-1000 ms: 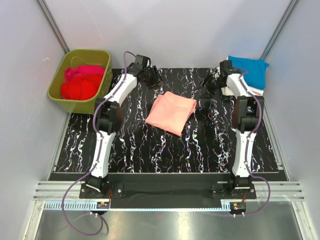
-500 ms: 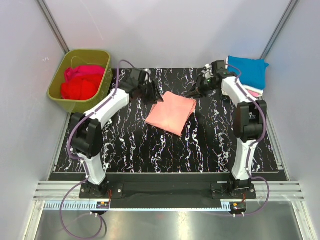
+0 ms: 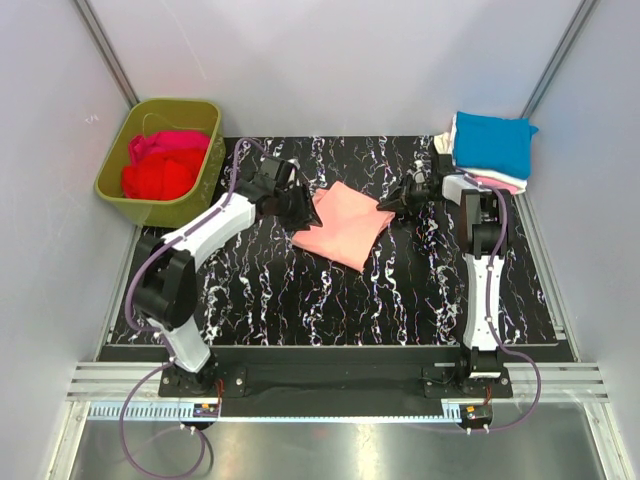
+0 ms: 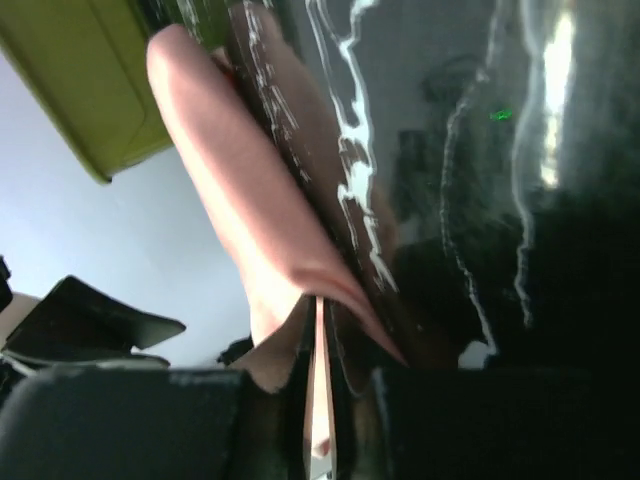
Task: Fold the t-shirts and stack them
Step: Fold the tshirt
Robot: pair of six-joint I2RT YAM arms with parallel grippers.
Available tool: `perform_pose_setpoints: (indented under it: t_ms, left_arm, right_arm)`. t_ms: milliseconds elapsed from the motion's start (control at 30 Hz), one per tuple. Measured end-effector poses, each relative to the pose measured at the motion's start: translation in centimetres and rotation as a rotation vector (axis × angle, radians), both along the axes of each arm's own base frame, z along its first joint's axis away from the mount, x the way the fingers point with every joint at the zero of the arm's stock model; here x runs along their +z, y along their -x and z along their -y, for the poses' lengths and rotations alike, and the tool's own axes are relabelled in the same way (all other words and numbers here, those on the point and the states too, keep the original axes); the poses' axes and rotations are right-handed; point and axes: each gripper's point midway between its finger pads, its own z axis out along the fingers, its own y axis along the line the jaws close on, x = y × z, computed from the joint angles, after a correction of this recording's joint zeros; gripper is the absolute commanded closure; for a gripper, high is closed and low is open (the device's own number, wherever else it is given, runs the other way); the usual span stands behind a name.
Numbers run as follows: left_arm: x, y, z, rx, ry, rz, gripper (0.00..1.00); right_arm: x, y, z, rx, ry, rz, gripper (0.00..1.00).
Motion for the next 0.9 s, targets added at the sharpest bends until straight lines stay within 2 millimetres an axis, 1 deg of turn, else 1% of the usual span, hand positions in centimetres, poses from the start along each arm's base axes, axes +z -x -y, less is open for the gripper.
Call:
perform_pose_setpoints:
  t_ms: [67, 100, 167, 267, 333, 367, 433, 500, 567, 600, 633, 700, 733, 767, 800, 833, 867, 900]
  left_arm:
    - [1.1, 0.1, 0.1, -0.001, 0.010, 0.028, 0.56]
    - [1.6, 0.1, 0.2, -0.002, 0.013, 0.041, 0.57]
    - [2.1, 0.4, 0.5, -0.012, 0.019, 0.057, 0.57]
    - [2.3, 0.8, 1.0, -0.027, 0.015, 0.062, 0.57]
    - [2.2, 1.2, 1.0, -0.038, 0.005, 0.058, 0.57]
    - [2.2, 1.5, 0.9, -0.042, -0.003, 0.057, 0.57]
    - [2.3, 1.8, 0.5, -0.042, -0.020, 0.056, 0.57]
    - [3.0, 2.3, -0.2, -0.041, -0.041, 0.068, 0.56]
    - [4.4, 2.7, -1.3, -0.036, -0.059, 0.102, 0.55]
    - [5.2, 2.9, -1.9, -0.032, -0.067, 0.122, 0.55]
    - [6.1, 3.1, -2.5, -0.028, -0.072, 0.149, 0.55]
    - [8.0, 3.6, -4.3, -0.013, -0.081, 0.207, 0.55]
    - [8.7, 3.8, -5.3, -0.003, -0.085, 0.230, 0.55]
    - [9.4, 4.1, -6.4, 0.011, -0.090, 0.250, 0.55]
    - [10.0, 4.2, -7.5, 0.027, -0.096, 0.270, 0.55]
    - [10.5, 4.1, -8.6, 0.046, -0.104, 0.292, 0.55]
    - [10.8, 4.0, -9.6, 0.065, -0.116, 0.306, 0.55]
    - [10.9, 4.1, -10.6, 0.081, -0.132, 0.316, 0.55]
  right_arm:
    - [0.5, -0.1, -0.3, 0.012, -0.038, 0.014, 0.77]
    - [0.7, -0.1, -0.5, 0.022, -0.055, 0.020, 0.70]
    - [1.3, 0.1, -1.0, 0.039, -0.083, 0.026, 0.63]
    - [2.3, 0.2, -1.5, 0.054, -0.102, 0.039, 0.54]
    - [3.7, 0.1, -1.6, 0.056, -0.103, 0.057, 0.52]
    - [4.5, 0.1, -1.7, 0.057, -0.103, 0.071, 0.51]
    - [7.2, 0.1, -1.8, 0.060, -0.096, 0.114, 0.50]
    - [10.4, 0.3, -1.9, 0.063, -0.078, 0.175, 0.50]
    - [13.9, 0.9, -2.2, 0.069, -0.056, 0.249, 0.50]
    - [15.8, 1.6, -2.7, 0.078, -0.047, 0.291, 0.50]
    - [17.0, 2.3, -3.1, 0.084, -0.038, 0.322, 0.50]
    - [19.2, 5.3, -4.7, 0.110, -0.023, 0.361, 0.50]
    - [19.7, 7.2, -5.7, 0.130, -0.016, 0.373, 0.50]
    - [19.9, 9.2, -6.3, 0.142, -0.005, 0.378, 0.52]
    - [19.9, 11.1, -7.6, 0.177, -0.013, 0.373, 0.55]
    - [19.6, 12.5, -8.4, 0.197, -0.017, 0.376, 0.58]
    - [19.0, 14.2, -9.1, 0.213, -0.024, 0.360, 0.61]
    - [18.2, 15.6, -9.4, 0.220, -0.030, 0.342, 0.67]
